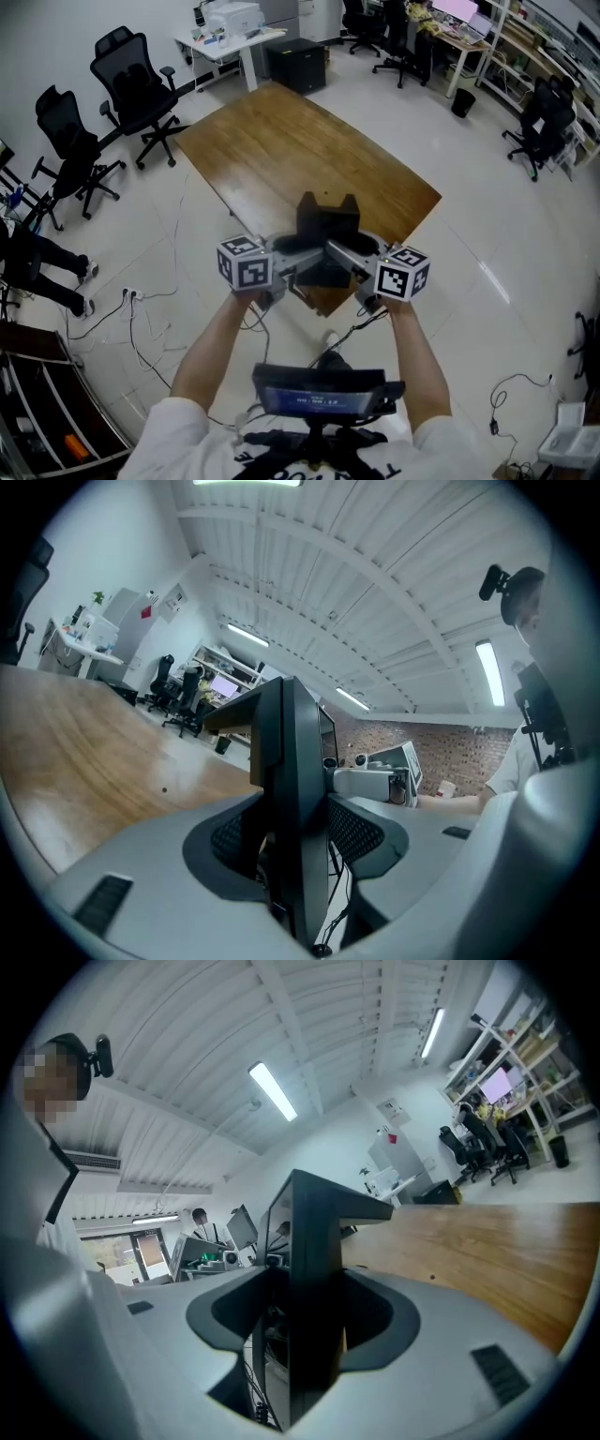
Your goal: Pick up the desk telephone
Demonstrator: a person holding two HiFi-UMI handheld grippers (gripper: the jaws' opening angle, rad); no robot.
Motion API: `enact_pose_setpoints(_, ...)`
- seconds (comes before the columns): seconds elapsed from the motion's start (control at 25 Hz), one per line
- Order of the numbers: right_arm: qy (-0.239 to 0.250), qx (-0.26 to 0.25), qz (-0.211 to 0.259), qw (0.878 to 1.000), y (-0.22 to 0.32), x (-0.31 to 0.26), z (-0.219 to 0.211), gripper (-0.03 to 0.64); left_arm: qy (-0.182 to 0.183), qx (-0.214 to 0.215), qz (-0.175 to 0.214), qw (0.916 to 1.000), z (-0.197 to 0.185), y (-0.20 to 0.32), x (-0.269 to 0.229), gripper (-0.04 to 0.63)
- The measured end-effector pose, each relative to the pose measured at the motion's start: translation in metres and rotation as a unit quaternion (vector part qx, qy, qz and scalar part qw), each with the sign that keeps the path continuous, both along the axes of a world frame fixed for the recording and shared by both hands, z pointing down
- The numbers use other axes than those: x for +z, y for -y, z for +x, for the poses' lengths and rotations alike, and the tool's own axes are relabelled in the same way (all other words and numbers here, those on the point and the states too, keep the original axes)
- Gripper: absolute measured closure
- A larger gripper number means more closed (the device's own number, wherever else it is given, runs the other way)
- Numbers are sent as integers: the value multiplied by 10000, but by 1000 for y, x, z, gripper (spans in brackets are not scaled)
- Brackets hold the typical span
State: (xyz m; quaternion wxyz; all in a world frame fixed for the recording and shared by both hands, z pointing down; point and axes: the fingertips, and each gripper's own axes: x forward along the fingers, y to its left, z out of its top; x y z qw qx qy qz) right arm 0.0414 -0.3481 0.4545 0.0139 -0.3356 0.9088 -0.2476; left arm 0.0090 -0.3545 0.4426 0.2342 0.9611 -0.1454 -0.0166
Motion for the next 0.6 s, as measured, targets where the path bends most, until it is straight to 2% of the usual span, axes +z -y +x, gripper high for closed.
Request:
enact_pose_setpoints(0.24, -61, 43, 493, 9988, -18, -40, -2, 379, -156, -5, 490, 9987, -2, -20, -39, 399)
enact_pose_setpoints(0.6, -258, 58, 1192, 9925, -51, -93, -5, 379, -304, 17, 1212, 9922, -4, -56, -92, 399)
